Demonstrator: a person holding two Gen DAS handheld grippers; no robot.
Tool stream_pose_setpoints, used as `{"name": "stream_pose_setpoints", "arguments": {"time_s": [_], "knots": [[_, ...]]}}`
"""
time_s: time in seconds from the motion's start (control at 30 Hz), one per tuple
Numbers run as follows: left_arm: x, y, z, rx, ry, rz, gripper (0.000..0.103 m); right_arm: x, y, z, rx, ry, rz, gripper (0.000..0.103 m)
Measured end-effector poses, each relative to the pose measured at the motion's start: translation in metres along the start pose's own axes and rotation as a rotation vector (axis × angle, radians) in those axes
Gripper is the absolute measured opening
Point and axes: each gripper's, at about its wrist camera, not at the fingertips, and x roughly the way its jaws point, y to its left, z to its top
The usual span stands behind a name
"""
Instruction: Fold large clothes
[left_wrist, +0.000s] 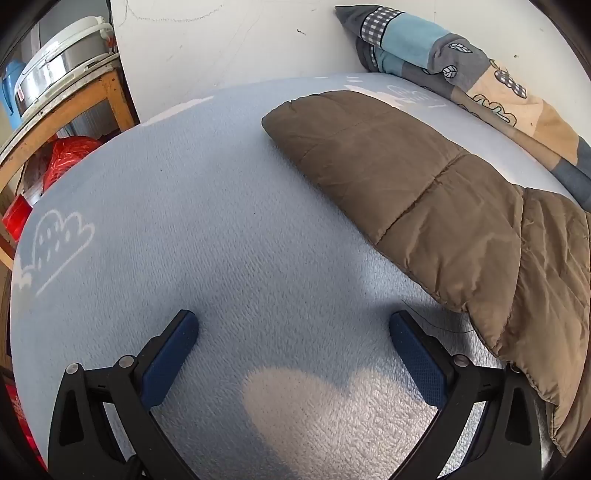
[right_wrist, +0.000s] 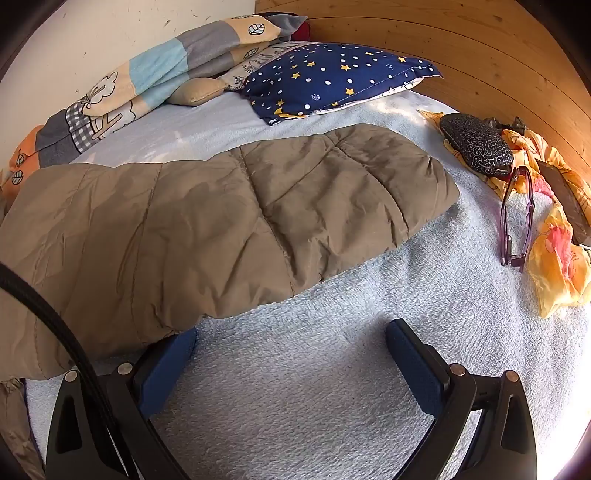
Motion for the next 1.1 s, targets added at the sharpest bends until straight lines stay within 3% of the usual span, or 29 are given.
{"name": "stream_pose_setpoints", "arguments": {"time_s": [0.13,0.33,0.47,0.53,0.63,0.8,0.93,1.1], "knots": [[-0.001,0.002,0.0,0.014,0.01,-0.016,0.103,0.0,0.002,0.0,-0.008,0.0,-0.012,0.103],[-0.009,0.015,-0.009,0.161,0.047,-0.148,0.103,-0.002,-0.002,-0.001,0.001,-0.001,0.001,0.103],[-0.023,0.033,-0.013,0.184,0.079,-0.139,0.103,-0.001,-0.005,0.0,0.001,0.011,0.011,0.103],[-0.039,0.047,-0.012,0.174,0.065,-0.084,0.103,-0.005,0.0,-0.001,-0.028,0.035,0.012,0.103],[-0.071,0.077,-0.006,0.123,-0.017,-0.061,0.103,-0.012,-0.001,-0.003,-0.046,0.095,0.048,0.103],[-0.155,0.125,-0.006,0.058,-0.227,-0.125,0.103,-0.055,-0.029,-0.021,-0.013,0.072,0.116,0.1],[-0.237,0.139,-0.014,0.09,-0.407,-0.203,0.103,-0.127,-0.066,-0.035,0.029,-0.068,0.103,0.099],[-0.343,0.129,-0.047,0.229,-0.556,-0.374,0.103,-0.249,-0.128,-0.05,0.191,-0.292,0.21,0.099]]}}
